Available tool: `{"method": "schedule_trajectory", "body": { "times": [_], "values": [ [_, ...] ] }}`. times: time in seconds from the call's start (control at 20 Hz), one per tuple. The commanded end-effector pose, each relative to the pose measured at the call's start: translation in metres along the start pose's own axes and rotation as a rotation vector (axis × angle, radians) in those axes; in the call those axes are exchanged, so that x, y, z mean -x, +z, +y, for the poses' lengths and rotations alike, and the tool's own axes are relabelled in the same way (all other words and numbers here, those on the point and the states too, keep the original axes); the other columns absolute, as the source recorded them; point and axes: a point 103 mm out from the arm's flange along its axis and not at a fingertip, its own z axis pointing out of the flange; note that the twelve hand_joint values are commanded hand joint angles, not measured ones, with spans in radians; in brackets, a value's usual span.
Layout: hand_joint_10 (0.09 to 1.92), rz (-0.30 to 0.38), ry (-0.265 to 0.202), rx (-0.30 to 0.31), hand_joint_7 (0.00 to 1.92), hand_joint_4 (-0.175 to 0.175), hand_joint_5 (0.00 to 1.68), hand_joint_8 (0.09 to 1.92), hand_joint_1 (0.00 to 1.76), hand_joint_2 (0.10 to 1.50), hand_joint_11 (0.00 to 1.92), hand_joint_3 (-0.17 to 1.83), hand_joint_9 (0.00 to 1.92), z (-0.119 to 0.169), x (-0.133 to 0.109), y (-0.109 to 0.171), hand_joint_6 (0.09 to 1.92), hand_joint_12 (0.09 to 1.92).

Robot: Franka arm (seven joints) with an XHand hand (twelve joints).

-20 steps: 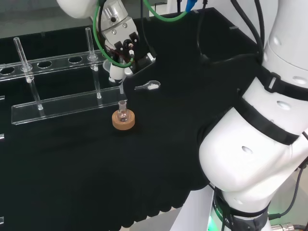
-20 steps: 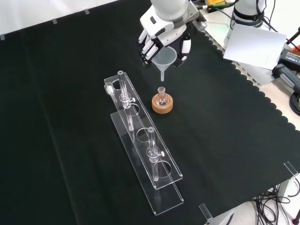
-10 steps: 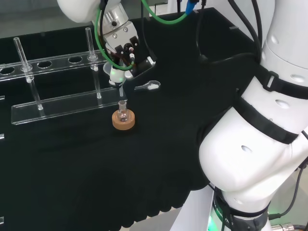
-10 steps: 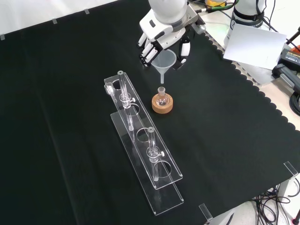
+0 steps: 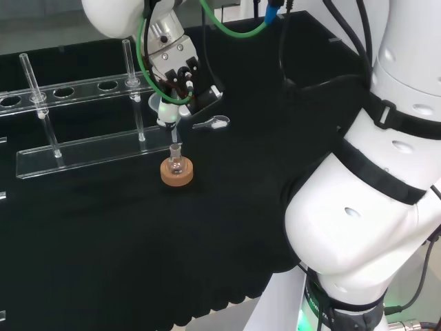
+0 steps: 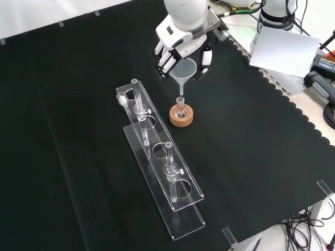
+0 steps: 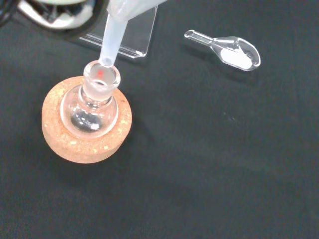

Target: Place the funnel on the round-bottom flask.

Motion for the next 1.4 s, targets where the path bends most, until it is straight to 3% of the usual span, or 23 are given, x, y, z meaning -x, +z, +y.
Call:
{"method": "schedule_trajectory", "body": {
  "times": [0.05,1.4],
  "values": [
    [0.41,0.007,0.003,-0.007,0.64,0.017,0.68,0.68,0.92,0.74,0.71,0.68,1.03,0.01,-0.006,0.015,0.75,1.22],
    [0.42,0.02,-0.016,-0.011,0.64,0.011,0.69,0.68,0.92,0.75,0.71,0.68,1.02,0.023,-0.008,0.034,0.76,1.21]
  ]
}}
